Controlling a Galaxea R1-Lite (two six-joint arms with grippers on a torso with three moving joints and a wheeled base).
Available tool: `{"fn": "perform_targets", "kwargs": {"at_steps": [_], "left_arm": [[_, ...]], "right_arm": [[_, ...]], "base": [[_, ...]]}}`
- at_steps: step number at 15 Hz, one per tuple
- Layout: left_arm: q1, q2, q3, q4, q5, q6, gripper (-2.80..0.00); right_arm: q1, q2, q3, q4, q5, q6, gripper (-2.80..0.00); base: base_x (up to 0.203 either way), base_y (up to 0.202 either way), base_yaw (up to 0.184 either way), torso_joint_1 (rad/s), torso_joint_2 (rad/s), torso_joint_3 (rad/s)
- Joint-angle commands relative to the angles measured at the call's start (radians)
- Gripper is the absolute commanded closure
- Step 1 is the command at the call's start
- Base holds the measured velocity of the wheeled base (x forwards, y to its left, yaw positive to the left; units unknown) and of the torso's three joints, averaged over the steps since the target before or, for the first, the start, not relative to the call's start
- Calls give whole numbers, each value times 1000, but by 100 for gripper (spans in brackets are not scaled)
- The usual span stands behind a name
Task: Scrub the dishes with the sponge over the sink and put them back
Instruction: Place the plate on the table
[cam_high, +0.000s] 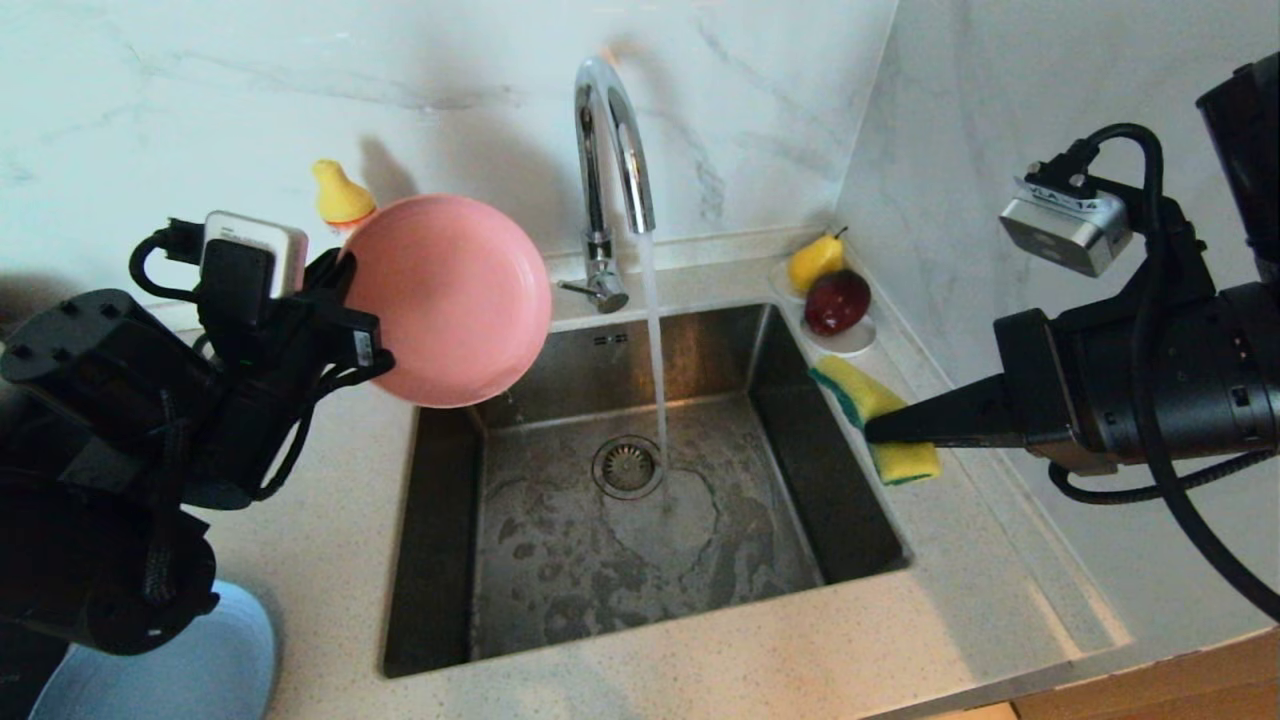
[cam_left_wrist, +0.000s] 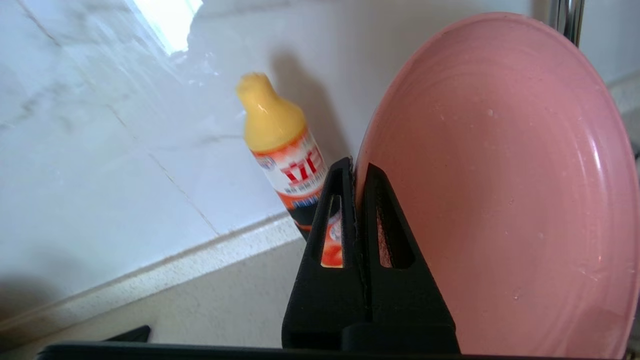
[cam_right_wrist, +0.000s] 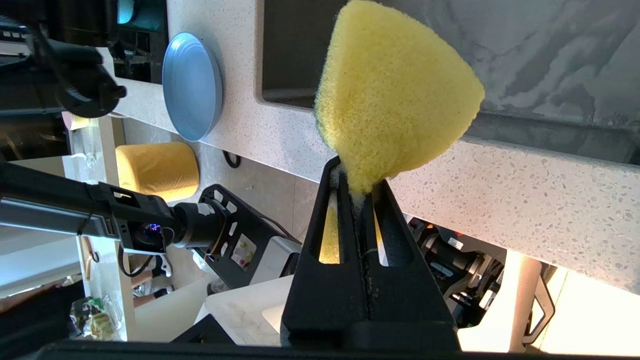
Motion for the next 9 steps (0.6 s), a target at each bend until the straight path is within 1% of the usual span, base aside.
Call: {"fn": "perform_targets", "kwargs": {"at_steps": [1, 2, 3, 4, 6, 8, 9], "left_arm": [[2, -30, -12, -8, 11, -10, 0], [17, -34, -13, -8, 19, -33, 0], [30, -46, -14, 38, 27, -70, 0], [51, -66, -18, 148, 35, -128, 0], [109, -140, -55, 455, 43, -304, 0], [182, -225, -149, 802, 32, -483, 0], [235, -256, -206, 946, 16, -555, 0]], "right_arm": [[2, -1, 1, 3, 1, 3, 0], [0, -1, 1, 3, 1, 3, 0], [2, -1, 1, 3, 1, 1, 0], [2, -1, 1, 3, 1, 1, 0], [0, -4, 3, 4, 1, 1, 0], [-1, -1, 10, 3, 1, 0, 0], [0, -1, 10, 3, 1, 0, 0]], "base": [[0, 0, 0, 0, 0, 0], [0, 0, 0, 0, 0, 0], [0, 0, 0, 0, 0, 0], [0, 0, 0, 0, 0, 0], [0, 0, 0, 0, 0, 0], [0, 0, 0, 0, 0, 0], [0, 0, 0, 0, 0, 0]]}}
